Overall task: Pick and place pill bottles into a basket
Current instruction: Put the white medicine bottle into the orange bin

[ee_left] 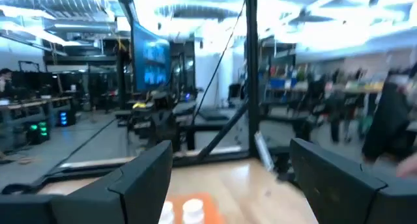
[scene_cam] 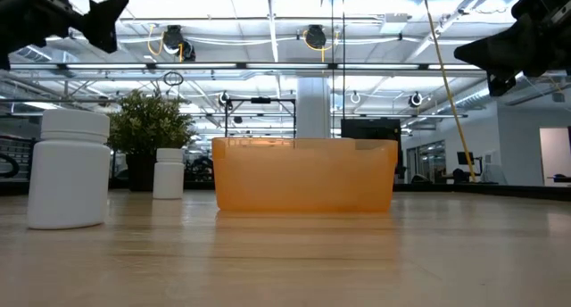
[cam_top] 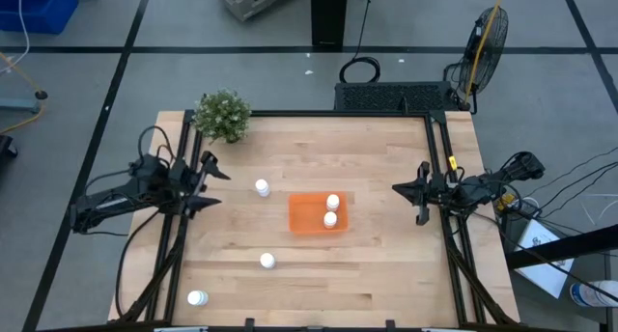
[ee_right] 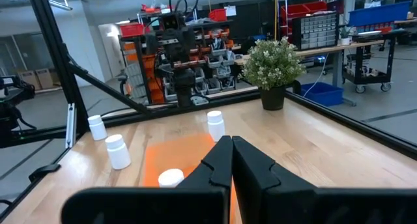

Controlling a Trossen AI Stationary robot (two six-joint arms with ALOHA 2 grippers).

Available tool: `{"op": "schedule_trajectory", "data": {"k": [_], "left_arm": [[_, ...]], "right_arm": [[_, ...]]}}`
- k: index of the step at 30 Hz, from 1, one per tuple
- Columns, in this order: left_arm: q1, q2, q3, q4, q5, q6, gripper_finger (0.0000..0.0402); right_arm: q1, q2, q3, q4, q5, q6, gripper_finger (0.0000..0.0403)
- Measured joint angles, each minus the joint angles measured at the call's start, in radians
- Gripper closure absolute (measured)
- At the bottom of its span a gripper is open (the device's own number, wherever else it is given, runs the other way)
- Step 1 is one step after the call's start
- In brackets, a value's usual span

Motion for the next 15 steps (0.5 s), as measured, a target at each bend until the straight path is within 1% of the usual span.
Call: {"op": "schedule_trajectory", "data": {"k": [3, 6, 13, 15], "left_arm": [[0.0, 0.0, 0.0, 0.047, 0.021, -0.13, 0.0091], [0.0, 0.001, 0.0, 0.038, 0.025, -0.249, 0.0091], [-0.001, 0.001, 0.0, 0.06, 0.028, -0.294, 0.0091], [-0.001, 0.0, 0.0, 0.078, -0.023, -0.339, 0.0092]], "right_arm": [[0.0, 0.0, 0.0, 0.0, 0.0, 0.0, 0.0403], [0.0, 0.0, 0.0, 0.0, 0.0, 0.0, 0.0403], [0.0, 0.0, 0.002, 0.0, 0.0, 0.0, 0.0403], [0.0, 0.0, 0.002, 0.0, 0.0, 0.0, 0.0403]]}}
